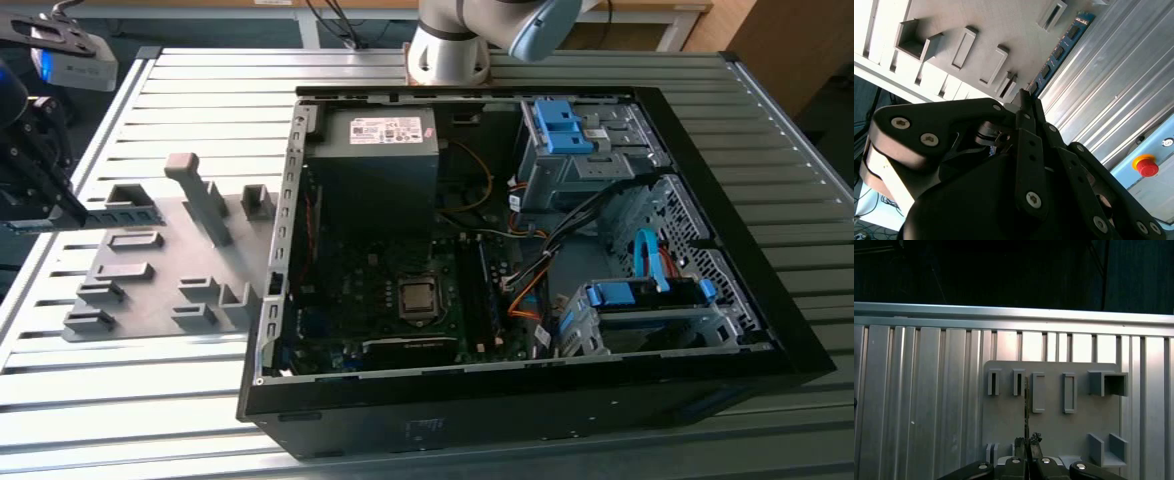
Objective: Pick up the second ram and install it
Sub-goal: 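Pick up the second ram and move it above second insertion slot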
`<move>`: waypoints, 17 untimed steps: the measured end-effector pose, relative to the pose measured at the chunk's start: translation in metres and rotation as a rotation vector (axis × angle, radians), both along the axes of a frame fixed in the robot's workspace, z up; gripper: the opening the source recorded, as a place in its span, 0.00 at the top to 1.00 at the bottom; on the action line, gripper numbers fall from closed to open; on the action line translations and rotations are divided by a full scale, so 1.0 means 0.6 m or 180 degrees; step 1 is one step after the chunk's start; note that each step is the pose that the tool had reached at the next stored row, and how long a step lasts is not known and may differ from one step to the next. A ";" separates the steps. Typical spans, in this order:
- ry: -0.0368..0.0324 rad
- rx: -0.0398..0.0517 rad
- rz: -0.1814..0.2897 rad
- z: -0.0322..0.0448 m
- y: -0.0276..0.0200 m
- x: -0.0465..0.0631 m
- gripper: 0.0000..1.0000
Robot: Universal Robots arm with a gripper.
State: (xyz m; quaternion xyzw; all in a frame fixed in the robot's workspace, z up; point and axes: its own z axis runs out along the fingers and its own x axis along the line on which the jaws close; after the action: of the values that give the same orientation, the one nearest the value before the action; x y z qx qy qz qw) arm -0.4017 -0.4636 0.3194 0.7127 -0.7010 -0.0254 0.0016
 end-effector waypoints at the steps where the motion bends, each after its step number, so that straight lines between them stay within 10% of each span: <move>1: 0.0000 0.0000 0.0000 0.000 0.0000 0.000 0.86; 17: 0.0000 0.0000 0.0000 0.006 0.0000 0.000 0.86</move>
State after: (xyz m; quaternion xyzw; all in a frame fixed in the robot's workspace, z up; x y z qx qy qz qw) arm -0.4017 -0.4636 0.3232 0.7127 -0.7010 -0.0254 0.0017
